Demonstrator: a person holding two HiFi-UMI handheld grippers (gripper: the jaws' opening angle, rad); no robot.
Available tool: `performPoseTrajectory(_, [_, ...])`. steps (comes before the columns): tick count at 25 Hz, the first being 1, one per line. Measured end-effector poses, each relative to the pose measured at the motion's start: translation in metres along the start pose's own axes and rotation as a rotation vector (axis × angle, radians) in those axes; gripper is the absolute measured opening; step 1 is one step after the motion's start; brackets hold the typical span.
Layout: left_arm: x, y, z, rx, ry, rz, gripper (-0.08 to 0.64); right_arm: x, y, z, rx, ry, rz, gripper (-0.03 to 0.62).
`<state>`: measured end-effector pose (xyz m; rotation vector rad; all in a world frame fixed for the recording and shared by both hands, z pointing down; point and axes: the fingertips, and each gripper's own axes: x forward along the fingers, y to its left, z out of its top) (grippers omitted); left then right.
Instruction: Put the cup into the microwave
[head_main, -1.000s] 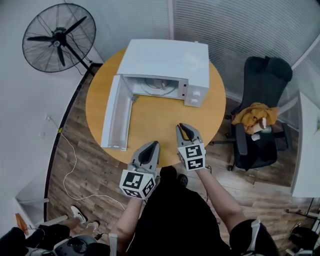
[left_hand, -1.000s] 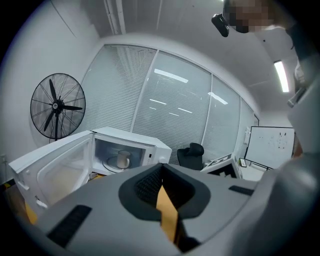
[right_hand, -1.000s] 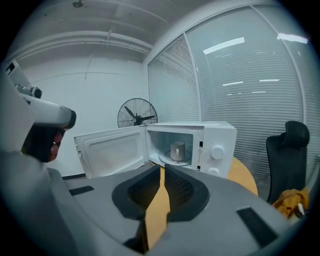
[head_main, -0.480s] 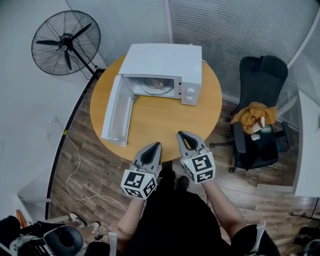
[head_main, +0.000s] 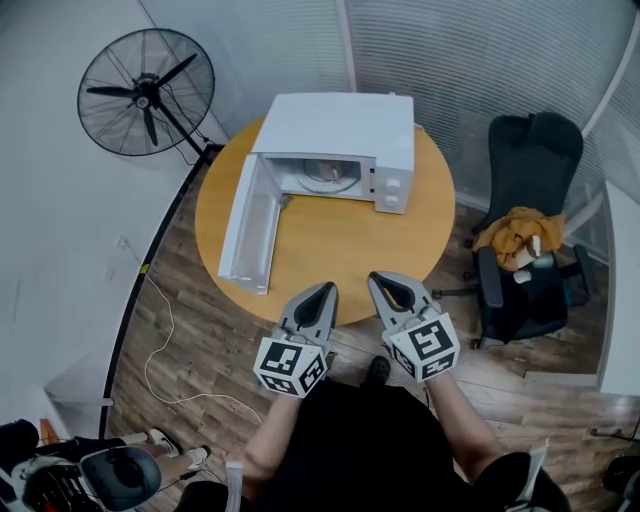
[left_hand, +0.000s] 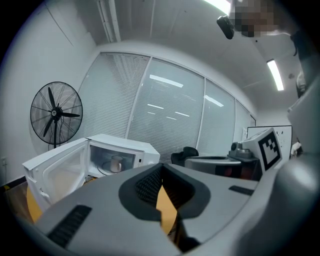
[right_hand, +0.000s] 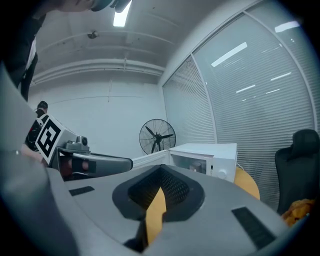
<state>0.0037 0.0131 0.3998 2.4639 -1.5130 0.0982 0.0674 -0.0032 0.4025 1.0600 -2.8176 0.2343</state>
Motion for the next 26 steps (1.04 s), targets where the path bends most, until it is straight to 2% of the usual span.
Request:
performPoseTrajectory(14, [-0.008, 0.017, 0.006, 0.008, 0.003, -0.031, -0.006, 0.007, 0.014, 0.004, 0.018, -0.015, -0.003, 0.009])
performPoseTrajectory(26, [-0.008, 0.020, 0.004, 0.008, 0.011, -0.026, -0.005, 0.009, 0.019, 0.000, 0.003, 0.005, 0.006, 0.009])
